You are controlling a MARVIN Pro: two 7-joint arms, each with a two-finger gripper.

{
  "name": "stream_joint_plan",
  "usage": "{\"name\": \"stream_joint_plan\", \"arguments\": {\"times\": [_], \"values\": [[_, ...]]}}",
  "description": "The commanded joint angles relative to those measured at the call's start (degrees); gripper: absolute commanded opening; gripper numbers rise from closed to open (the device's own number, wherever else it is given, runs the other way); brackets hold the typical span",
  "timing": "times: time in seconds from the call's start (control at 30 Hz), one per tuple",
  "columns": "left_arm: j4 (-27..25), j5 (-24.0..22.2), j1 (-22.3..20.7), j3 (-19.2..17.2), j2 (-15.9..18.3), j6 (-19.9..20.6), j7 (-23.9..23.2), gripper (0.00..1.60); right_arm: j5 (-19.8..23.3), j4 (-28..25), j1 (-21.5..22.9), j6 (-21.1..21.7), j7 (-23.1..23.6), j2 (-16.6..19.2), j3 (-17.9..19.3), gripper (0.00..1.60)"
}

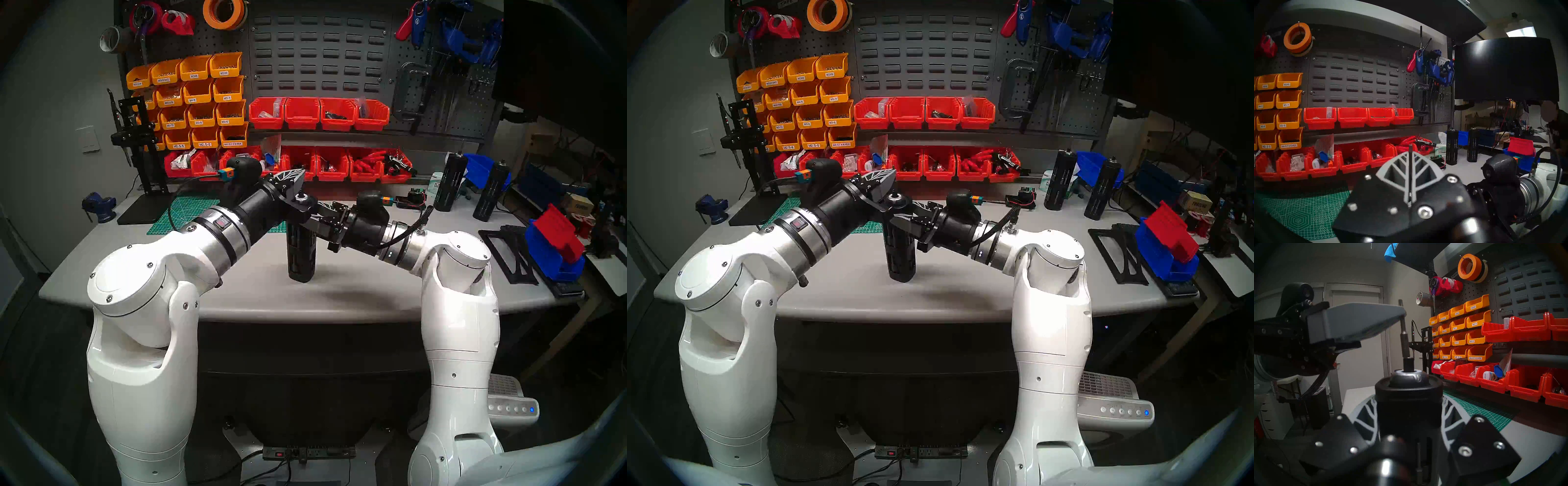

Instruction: Pick a screwdriver bit and insert it into the screwdriver

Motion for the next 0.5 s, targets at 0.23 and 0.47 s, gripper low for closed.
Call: {"name": "stream_joint_plan", "arguments": {"times": [0.23, 0.47], "values": [[-1.36, 0.06, -2.03, -0.4, -0.59, -0.94, 0.33, 0.0, 0.61, -2.02, 1.67, 0.19, 0.17, -0.94, -0.01, 0.0], [-1.62, -0.01, -1.55, -0.33, -0.5, -0.38, 0.22, 0.0, 0.49, -2.19, 1.52, 0.24, 0.3, -1.14, 0.16, 0.0]]}}
